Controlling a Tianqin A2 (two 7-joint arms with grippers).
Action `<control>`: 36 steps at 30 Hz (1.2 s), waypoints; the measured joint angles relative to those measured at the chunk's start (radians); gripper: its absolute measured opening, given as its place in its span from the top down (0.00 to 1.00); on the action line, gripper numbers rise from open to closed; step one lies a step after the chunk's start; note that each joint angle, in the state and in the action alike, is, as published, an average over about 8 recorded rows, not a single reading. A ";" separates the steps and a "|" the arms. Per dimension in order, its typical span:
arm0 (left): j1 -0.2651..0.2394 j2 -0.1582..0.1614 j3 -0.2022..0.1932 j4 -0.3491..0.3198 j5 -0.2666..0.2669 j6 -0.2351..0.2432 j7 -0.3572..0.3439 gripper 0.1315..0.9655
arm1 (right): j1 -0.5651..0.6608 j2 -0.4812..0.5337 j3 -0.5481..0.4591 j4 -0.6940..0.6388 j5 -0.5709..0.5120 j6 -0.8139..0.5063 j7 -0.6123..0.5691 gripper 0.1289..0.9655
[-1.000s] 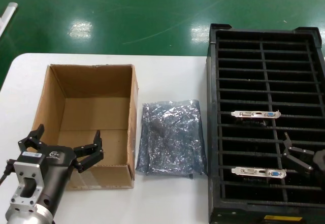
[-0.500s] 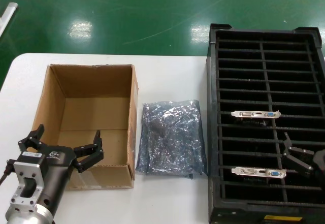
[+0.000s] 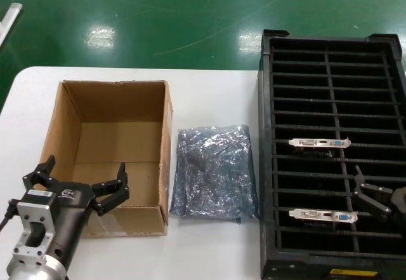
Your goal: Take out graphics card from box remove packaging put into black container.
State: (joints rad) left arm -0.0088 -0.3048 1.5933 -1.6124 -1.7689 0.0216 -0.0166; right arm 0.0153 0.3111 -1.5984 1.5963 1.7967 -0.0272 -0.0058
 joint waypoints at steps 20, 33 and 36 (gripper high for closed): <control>0.000 0.000 0.000 0.000 0.000 0.000 0.000 0.00 | 0.000 0.000 0.000 0.000 0.000 0.000 0.000 0.00; 0.000 0.000 0.000 0.000 0.000 0.000 0.000 0.00 | 0.000 0.000 0.000 0.000 0.000 0.000 0.000 0.00; 0.000 0.000 0.000 0.000 0.000 0.000 0.000 0.00 | 0.000 0.000 0.000 0.000 0.000 0.000 0.000 0.00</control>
State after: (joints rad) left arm -0.0088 -0.3048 1.5933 -1.6124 -1.7689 0.0216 -0.0166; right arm 0.0153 0.3111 -1.5984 1.5963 1.7967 -0.0272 -0.0058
